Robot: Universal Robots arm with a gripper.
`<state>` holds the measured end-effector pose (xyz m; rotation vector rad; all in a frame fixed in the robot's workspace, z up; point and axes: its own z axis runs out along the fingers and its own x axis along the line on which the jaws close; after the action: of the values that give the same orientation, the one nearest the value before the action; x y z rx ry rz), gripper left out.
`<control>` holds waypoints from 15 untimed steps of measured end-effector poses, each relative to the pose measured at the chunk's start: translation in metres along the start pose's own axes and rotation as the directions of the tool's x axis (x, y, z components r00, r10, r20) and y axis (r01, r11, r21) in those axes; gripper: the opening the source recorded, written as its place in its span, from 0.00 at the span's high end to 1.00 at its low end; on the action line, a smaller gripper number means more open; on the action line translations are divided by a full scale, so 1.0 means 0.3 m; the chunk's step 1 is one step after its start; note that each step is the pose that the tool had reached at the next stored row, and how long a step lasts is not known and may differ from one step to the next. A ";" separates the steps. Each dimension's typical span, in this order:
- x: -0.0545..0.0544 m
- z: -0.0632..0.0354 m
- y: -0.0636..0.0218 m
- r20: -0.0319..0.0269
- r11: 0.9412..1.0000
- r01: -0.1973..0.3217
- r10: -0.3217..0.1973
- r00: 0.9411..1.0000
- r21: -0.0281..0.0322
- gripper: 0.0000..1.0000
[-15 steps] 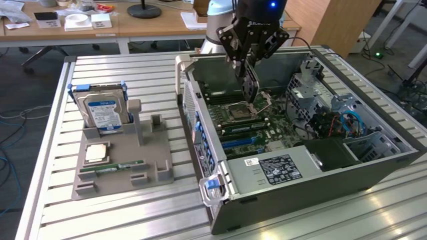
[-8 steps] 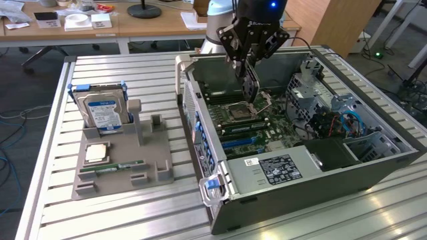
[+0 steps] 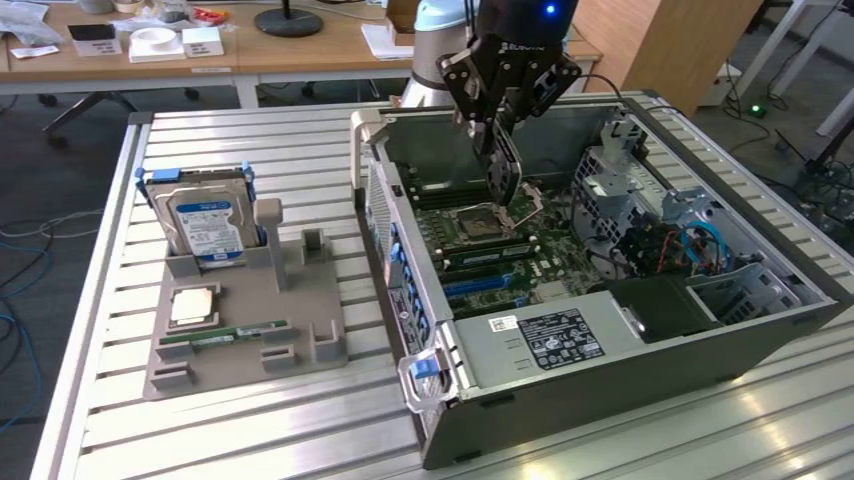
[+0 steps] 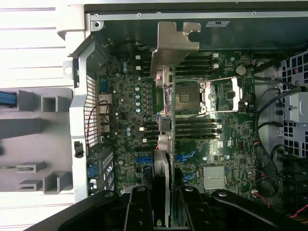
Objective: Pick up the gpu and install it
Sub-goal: 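Pick up the gpu and move the gpu toward the slot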
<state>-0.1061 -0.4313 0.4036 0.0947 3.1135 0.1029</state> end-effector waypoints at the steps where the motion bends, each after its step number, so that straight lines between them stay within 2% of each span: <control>1: 0.000 0.000 0.000 0.000 1.000 0.000 0.000 1.000 0.000 0.73; 15: -0.030 0.002 0.002 0.000 1.000 0.000 0.000 1.000 0.000 0.73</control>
<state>-0.0971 -0.4313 0.4033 0.0946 3.1135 0.1031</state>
